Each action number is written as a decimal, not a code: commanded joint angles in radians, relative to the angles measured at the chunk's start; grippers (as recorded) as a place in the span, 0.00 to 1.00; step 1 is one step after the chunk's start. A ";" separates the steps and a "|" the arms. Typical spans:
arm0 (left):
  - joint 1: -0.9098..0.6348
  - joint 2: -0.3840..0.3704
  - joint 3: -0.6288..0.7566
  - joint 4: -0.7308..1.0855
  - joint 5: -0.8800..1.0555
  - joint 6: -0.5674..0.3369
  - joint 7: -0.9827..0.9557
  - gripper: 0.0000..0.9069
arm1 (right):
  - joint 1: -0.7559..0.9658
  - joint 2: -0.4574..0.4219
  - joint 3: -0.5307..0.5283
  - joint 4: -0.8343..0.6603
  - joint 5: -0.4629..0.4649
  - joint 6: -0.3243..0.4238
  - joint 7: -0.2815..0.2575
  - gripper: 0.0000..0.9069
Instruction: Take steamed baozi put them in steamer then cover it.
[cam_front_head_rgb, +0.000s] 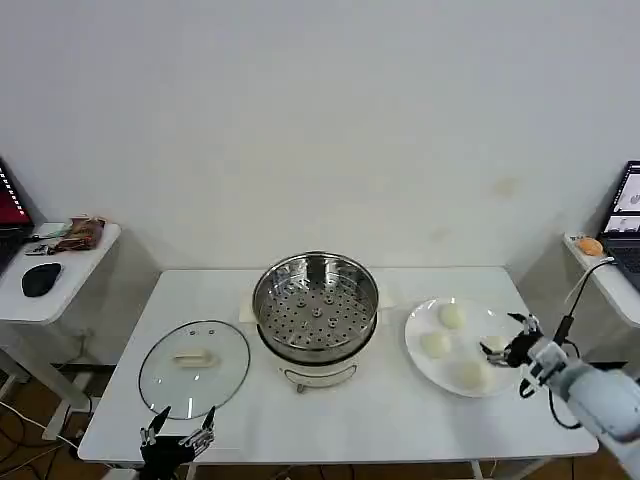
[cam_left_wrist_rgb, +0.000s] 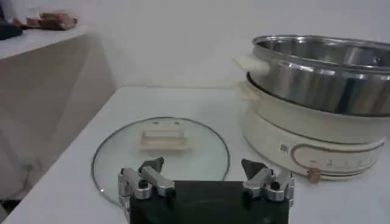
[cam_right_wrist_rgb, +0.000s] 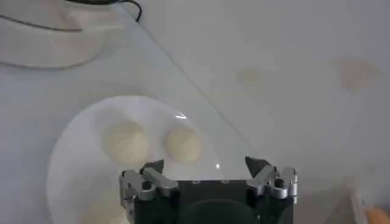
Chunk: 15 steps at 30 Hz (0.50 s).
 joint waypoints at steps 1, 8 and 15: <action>0.000 0.000 0.000 -0.002 0.000 0.000 0.000 1.00 | 0.395 -0.058 -0.306 -0.124 -0.039 0.016 -0.185 1.00; -0.002 0.002 0.000 -0.004 -0.004 0.002 0.000 1.00 | 0.694 -0.013 -0.624 -0.277 -0.056 0.087 -0.265 1.00; 0.004 -0.002 -0.001 -0.018 -0.006 0.006 -0.001 1.00 | 0.907 0.040 -0.845 -0.385 -0.100 0.120 -0.315 1.00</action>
